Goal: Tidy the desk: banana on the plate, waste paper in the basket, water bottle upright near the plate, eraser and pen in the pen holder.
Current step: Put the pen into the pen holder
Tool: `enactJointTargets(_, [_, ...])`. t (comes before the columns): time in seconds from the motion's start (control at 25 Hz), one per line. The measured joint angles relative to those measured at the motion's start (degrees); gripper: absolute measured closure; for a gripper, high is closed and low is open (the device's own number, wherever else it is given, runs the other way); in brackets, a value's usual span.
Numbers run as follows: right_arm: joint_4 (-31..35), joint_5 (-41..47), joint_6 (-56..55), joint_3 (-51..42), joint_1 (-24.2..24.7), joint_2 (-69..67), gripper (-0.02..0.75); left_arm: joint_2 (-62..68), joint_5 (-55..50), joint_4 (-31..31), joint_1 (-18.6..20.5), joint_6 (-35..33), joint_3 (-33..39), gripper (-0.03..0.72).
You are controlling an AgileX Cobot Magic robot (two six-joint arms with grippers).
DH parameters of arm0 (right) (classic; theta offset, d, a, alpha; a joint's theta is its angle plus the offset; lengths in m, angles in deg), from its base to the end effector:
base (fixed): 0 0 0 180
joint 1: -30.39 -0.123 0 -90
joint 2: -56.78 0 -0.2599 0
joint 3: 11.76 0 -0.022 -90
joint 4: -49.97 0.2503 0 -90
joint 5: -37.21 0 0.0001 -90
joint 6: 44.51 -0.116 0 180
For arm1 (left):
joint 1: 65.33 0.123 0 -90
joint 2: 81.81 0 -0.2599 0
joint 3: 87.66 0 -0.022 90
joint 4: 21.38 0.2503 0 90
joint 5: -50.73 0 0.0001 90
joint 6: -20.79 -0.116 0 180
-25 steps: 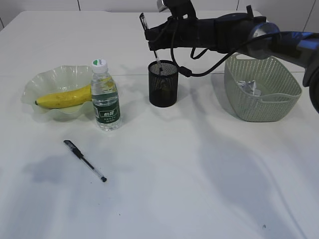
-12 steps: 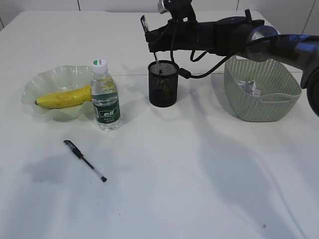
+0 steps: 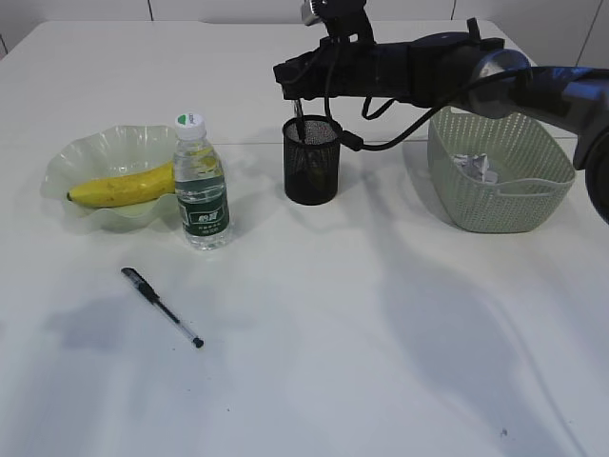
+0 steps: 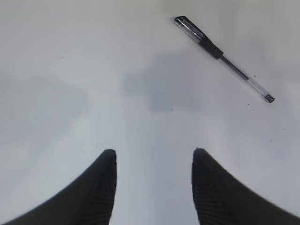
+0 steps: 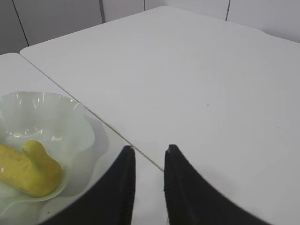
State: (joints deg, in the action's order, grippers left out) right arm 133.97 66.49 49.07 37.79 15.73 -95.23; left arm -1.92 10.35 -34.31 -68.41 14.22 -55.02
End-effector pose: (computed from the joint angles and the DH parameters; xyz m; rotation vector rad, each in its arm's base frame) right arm 0.5431 0.2005 0.1848 -0.7393 1.6873 0.5191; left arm 0.2462 -0.0301 0.2017 0.0417 2.6561 -0.2301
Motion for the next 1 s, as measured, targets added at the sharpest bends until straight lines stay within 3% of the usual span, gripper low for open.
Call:
enactJointTargets(0.32, [-3.4,0.1,-3.4,0.0,0.0,0.9,0.56,0.0,0.0,0.0,0.0,0.0,0.0,0.326])
enactJointTargets(0.44, [-12.7,0.1,-9.8,0.0,0.0,2.9,0.556,0.0,0.0,0.0,0.0,0.0,0.0,0.326])
enactJointTargets(0.68, [-31.3,3.7,-33.0,0.0,0.0,7.8,0.549,0.0,0.0,0.0,0.0,0.0,0.0,0.326])
enactJointTargets(1.0, [-60.4,20.5,-63.6,0.0,0.0,16.7,0.546,0.0,0.0,0.0,0.0,0.0,0.0,0.326])
